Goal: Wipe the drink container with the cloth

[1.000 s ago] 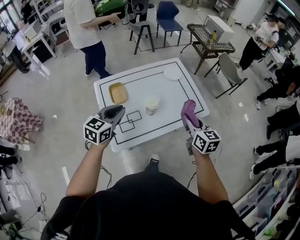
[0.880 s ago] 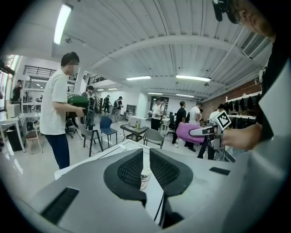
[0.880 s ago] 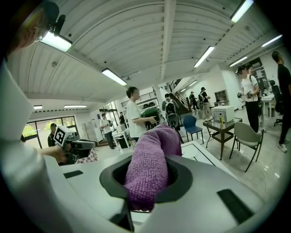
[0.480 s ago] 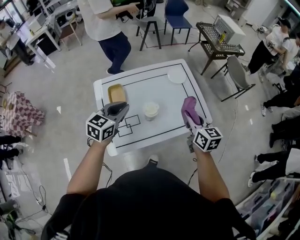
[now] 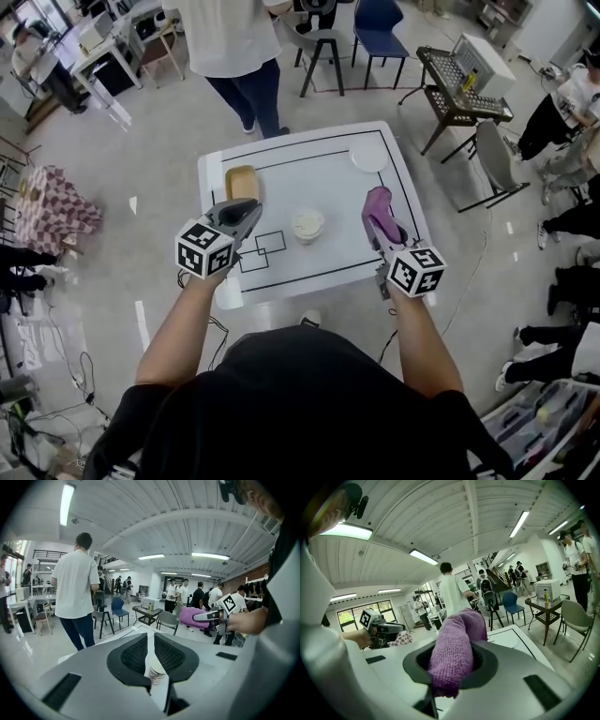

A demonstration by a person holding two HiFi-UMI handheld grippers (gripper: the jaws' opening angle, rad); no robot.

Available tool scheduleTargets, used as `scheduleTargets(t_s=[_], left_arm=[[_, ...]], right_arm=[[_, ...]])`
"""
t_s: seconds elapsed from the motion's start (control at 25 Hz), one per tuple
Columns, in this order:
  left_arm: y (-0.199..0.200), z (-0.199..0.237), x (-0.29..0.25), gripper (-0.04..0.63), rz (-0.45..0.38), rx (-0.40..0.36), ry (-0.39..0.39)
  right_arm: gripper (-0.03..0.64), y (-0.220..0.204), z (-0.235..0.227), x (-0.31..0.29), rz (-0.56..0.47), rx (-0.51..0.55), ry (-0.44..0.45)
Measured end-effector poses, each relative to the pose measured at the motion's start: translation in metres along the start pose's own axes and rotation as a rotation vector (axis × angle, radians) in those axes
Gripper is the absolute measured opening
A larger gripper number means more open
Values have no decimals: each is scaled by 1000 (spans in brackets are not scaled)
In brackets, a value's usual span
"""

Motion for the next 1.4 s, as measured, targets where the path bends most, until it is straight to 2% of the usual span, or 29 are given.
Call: scheduleTargets(t_s=[0.24,0.48,0.72,0.88,1.0,1.28,1.4], left_arm=[[-15,4,-6,64,33,1,-44],[-36,13,-29,114,69,-49,-158],[-56,6,-64,195,130,-158,-294],[-78,4,-91,299,181,-227,-342],[-92,1,-112,350,229,-285,-378],[-103,-8,-148,370,269,-410,-404],[-109,-9,-156,368,279,-447,-427]], right_arm=[[84,-4,13,-18,39,11,33],[84,-8,30,-51,96,24,68],[84,-16,42,-80,173,15,113],[84,-28,47,-107,242,2,156],[83,-35,51,-127,287,-13,199],[81,-49,51,-164,418,-63,317],[80,-62,49,-181,483,-72,328]])
Point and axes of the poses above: the fingertips, and each gripper's own axes: x backward along the fingers, z to its left, y out of its top, the point moved 10 cm from there along x, backward along the fingers, and after that the axes turned 11 degrees about -x, right-handed, at the moved point
